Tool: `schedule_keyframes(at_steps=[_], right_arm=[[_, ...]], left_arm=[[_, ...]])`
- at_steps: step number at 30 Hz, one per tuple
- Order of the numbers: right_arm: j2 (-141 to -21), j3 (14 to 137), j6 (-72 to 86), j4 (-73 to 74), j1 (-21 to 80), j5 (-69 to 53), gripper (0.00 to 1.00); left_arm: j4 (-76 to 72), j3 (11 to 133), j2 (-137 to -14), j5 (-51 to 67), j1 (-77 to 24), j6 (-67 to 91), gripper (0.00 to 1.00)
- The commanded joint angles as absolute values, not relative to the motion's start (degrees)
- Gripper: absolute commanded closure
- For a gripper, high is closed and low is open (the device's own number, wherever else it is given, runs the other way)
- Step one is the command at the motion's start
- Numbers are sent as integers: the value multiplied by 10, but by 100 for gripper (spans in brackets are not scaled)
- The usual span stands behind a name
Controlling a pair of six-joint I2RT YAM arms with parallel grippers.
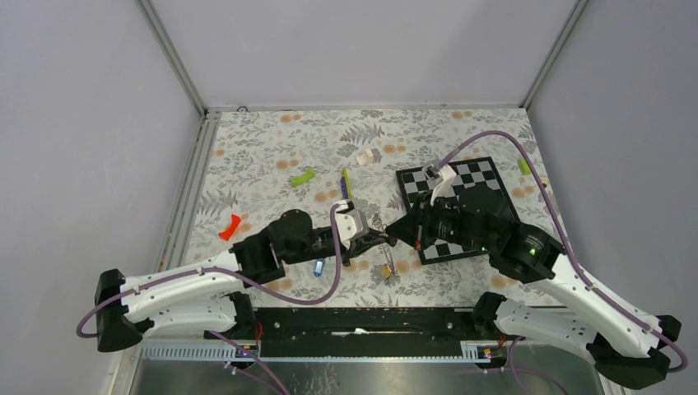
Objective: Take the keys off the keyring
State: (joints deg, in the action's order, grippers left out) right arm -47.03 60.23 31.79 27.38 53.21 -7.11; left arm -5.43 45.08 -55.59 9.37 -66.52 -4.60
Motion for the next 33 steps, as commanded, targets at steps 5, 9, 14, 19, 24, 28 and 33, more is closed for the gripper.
schedule_keyframes(at_steps=[5, 9, 14, 19, 24, 28, 33], right_arm=[[-459, 607, 313, 253, 535, -80, 100], [-458, 605, 311, 258, 535, -68, 100], [-452, 601, 311, 257, 535, -64, 100], [-445, 589, 313, 234, 535, -77, 98], [-431, 577, 306, 213, 535, -80, 78], [-409, 563, 297, 193, 535, -74, 66], [-388, 536, 293, 161, 535, -86, 54]], left_arm=[[-42, 491, -523, 64, -664, -67, 100], [-15, 501, -512, 63, -664, -81, 100], [35, 522, -510, 62, -664, -103, 99], [69, 545, -517, 61, -664, -114, 100], [100, 565, -523, 59, -664, -116, 100], [108, 568, -518, 49, -664, -114, 100], [117, 584, -524, 24, -664, -99, 100]])
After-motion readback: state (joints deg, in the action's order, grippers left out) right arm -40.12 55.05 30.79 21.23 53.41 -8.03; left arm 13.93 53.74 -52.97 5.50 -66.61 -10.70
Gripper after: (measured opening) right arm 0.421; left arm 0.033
